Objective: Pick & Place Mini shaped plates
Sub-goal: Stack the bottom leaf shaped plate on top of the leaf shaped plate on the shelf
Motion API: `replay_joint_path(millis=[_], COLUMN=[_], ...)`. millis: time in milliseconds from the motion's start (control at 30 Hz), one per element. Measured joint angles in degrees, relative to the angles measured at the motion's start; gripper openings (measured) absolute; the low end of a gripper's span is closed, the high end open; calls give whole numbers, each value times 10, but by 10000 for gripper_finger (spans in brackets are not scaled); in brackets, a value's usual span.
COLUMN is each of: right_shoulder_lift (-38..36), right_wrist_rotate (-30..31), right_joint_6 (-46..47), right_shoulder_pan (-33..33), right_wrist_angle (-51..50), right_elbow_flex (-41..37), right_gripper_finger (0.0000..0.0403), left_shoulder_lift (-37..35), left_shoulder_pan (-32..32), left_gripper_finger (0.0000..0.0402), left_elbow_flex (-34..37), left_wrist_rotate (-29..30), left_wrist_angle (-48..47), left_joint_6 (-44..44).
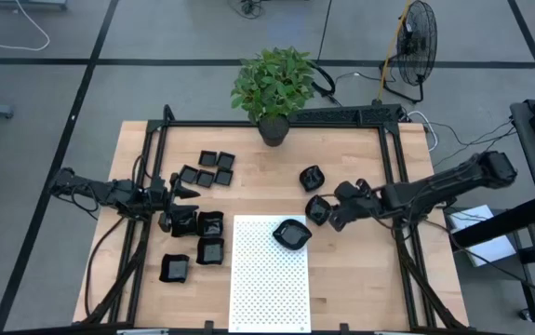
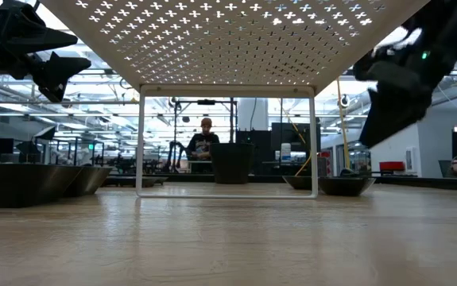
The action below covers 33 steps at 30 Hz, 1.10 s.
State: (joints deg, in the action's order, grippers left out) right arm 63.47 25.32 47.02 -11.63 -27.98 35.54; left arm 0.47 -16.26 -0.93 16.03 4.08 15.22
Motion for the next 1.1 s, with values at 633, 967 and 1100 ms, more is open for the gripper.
replay_joint_path(millis=[633,967,1100], right_shoulder_lift=[45,58,58], right_wrist_rotate=[-29,-46,-43], right_joint_6=[49,93,97], right_shoulder_pan=[46,44,44], right_wrist_angle=[86,168,161], right_elbow_flex=[-48,-71,-72], right_gripper_finger=[144,139,139], left_shoulder_lift=[0,0,0], left_shoulder_pan=[0,0,0], left_gripper_finger=[214,214,214], left_elbow_flex=[0,0,0], left_wrist_rotate=[0,0,0], left_wrist_angle=[0,0,0], left_joint_6=[0,0,0])
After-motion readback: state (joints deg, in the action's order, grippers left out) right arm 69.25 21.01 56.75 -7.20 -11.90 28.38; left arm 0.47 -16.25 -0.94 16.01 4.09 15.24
